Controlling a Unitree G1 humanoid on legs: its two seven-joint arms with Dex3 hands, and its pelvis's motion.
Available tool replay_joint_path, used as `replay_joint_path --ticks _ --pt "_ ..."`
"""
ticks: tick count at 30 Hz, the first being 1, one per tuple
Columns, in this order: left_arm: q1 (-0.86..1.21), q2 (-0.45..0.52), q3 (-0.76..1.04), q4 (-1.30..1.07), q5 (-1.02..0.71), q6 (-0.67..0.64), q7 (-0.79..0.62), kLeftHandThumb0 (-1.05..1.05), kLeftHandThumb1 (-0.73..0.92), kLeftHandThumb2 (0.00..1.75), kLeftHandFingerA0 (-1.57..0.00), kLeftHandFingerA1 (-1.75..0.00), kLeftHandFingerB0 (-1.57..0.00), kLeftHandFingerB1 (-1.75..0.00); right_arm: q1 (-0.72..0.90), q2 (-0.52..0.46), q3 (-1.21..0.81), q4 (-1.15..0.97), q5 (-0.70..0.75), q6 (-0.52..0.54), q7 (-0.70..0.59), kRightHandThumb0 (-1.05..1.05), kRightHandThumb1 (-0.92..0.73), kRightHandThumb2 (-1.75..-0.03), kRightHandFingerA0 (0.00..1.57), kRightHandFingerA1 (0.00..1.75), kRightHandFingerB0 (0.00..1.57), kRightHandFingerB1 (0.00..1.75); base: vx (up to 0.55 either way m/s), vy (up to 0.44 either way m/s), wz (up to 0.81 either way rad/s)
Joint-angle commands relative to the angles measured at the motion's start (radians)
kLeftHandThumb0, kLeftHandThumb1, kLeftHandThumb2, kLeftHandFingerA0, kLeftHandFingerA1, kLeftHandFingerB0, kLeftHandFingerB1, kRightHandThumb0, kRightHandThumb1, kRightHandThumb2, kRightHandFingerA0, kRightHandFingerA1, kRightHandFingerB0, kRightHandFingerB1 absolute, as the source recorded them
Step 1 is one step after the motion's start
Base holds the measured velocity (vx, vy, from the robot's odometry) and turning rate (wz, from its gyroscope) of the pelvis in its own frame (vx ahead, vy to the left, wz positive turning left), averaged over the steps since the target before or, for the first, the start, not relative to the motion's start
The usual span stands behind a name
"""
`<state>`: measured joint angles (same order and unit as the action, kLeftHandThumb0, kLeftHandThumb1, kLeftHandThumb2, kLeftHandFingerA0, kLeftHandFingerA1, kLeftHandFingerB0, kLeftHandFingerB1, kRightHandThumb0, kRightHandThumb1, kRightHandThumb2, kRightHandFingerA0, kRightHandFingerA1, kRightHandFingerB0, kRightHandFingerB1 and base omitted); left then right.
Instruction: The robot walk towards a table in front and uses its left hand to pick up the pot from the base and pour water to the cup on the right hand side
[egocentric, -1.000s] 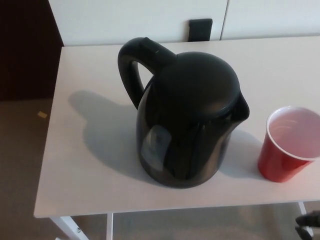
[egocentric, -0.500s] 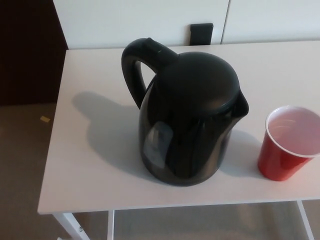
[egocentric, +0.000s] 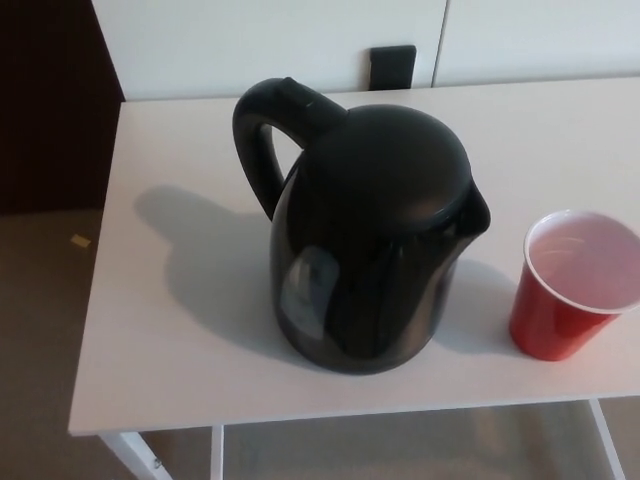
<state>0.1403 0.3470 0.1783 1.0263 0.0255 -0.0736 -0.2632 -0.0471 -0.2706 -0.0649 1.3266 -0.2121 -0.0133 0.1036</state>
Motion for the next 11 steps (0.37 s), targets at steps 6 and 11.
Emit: replay_joint_path --ticks 6,11 --pt "-0.066 0.106 -0.272 0.097 0.263 -0.076 0.245 -0.46 0.68 0.6 -0.49 -0.43 -0.39 -0.38 -0.078 -0.007 -0.011 -0.002 0.027 -0.022 -0.023 -0.58 -0.83 -0.65 0.24 0.57 0.23 0.45 0.0 0.0 0.0" --pt "-0.101 0.143 -0.395 0.099 0.305 -0.044 0.135 -0.44 0.65 1.02 -0.59 -0.68 -0.56 -0.65 -0.088 -0.01 0.004 -0.004 0.02 -0.013 -0.022 -0.57 -0.65 -1.05 0.35 0.69 0.24 0.58 0.0 0.0 0.0"
